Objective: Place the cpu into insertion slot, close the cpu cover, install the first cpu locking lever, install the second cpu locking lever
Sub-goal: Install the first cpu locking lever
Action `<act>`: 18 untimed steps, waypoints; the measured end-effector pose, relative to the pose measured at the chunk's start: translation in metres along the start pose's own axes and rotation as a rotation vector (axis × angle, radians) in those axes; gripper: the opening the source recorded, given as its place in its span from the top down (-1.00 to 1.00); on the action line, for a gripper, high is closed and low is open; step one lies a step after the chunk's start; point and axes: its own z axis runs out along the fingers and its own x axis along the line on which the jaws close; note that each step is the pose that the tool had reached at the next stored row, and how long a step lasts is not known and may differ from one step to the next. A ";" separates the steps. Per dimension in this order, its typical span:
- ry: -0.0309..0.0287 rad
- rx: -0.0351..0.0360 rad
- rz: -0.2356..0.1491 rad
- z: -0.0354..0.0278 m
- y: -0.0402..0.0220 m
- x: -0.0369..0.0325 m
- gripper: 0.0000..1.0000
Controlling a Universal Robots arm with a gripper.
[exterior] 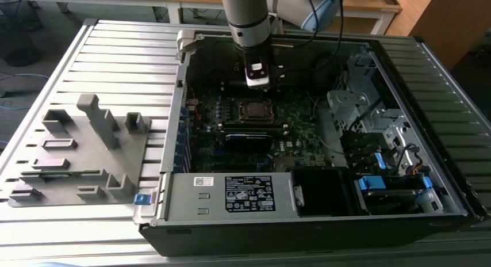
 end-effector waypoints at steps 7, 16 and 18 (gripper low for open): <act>-0.0005 0.0005 0.000 -0.0014 0.0001 -0.0003 0.79; -0.0125 0.0025 -0.003 -0.0008 -0.0014 -0.0005 0.79; -0.0177 0.0043 -0.004 -0.0004 -0.0018 -0.0004 0.79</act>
